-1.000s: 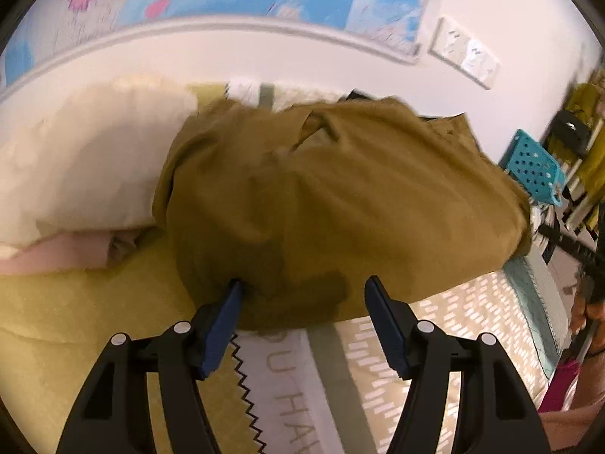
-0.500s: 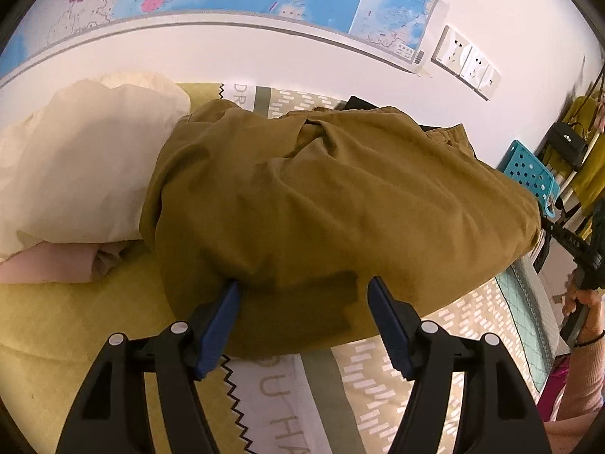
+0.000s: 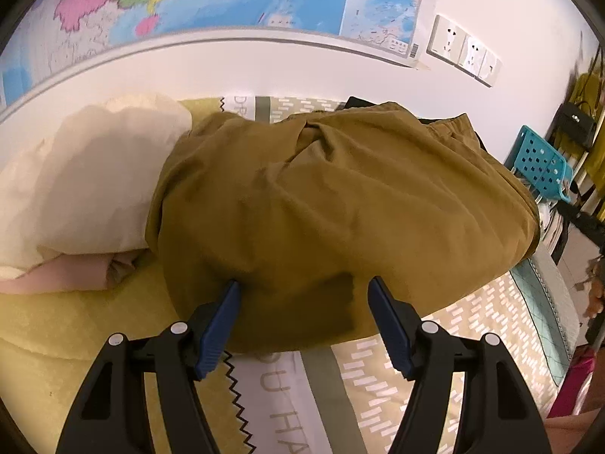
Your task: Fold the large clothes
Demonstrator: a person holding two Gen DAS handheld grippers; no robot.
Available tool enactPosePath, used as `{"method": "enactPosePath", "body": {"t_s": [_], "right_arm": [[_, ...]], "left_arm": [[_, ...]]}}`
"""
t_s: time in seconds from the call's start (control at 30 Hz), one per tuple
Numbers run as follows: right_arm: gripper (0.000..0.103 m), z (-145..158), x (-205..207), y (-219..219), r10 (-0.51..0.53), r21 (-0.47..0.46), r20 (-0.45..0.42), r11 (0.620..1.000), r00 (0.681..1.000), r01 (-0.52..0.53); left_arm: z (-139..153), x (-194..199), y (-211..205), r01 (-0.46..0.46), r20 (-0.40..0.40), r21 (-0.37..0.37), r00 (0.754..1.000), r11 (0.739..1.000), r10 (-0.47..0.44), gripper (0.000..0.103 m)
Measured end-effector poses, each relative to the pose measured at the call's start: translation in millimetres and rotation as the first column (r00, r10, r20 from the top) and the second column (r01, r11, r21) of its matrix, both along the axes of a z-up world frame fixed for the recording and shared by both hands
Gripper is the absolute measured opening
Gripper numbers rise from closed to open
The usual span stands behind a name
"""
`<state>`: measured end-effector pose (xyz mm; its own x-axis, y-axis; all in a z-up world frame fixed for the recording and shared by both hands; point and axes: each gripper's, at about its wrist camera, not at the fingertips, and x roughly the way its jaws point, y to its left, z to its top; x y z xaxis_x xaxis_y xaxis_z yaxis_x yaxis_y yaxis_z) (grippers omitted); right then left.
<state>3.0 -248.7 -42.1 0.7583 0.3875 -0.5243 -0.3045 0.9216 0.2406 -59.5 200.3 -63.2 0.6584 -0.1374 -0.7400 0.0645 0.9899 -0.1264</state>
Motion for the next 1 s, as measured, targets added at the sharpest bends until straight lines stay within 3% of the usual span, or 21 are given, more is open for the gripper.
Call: {"method": "enactPosePath", "body": {"t_s": [0.17, 0.23, 0.27, 0.4, 0.5, 0.57, 0.8, 0.93, 1.0], "right_arm": [[0.049, -6.9, 10.5, 28.0, 0.094, -0.014, -0.024, 0.995, 0.995, -0.094], [0.046, -24.2, 27.2, 33.6, 0.094, 0.004, -0.089, 0.996, 0.992, -0.094], [0.04, -35.5, 38.1, 34.2, 0.092, 0.009, -0.128, 0.996, 0.988, -0.091], [0.039, -58.0, 56.2, 33.7, 0.099, 0.03, -0.177, 0.995, 0.979, -0.095], [0.04, -53.4, 52.8, 42.9, 0.077, -0.03, -0.179, 0.996, 0.981, -0.083], [0.044, -43.0, 46.1, 40.8, 0.081, -0.014, -0.182, 0.996, 0.98, -0.084], [0.054, -3.9, 24.4, 43.2, 0.127, -0.017, -0.06, 0.992, 0.99, -0.129], [0.056, -14.8, 39.9, 69.5, 0.18, -0.049, -0.078, 0.982, 0.981, -0.184], [0.058, -39.2, 57.7, 85.3, 0.185, -0.095, -0.155, 0.975, 0.97, -0.201]], "left_arm": [[0.5, 2.1, -2.8, 0.008, 0.0, 0.011, 1.0, 1.0, -0.008, 0.068], [-3.7, 6.1, -0.7, 0.009, -0.015, 0.0, 1.0, 1.0, -0.009, 0.071], [-6.7, 8.2, 0.9, 0.011, -0.024, -0.012, 1.0, 1.0, -0.011, 0.073], [-16.0, 11.9, 6.2, 0.007, -0.04, -0.053, 0.999, 0.999, -0.009, 0.073], [-14.4, 11.0, 7.2, 0.001, -0.043, -0.064, 0.999, 0.998, -0.004, 0.073], [-10.2, 7.6, 8.2, 0.003, -0.032, -0.073, 0.999, 0.997, -0.006, 0.073], [19.9, 5.2, 21.4, -0.003, 0.054, -0.061, 0.999, 0.998, 0.006, 0.073], [9.1, 30.3, 15.4, 0.007, 0.015, -0.025, 1.0, 1.0, -0.007, 0.073], [-1.0, 42.4, 15.0, -0.002, -0.022, -0.021, 1.0, 1.0, 0.001, 0.073]]}}
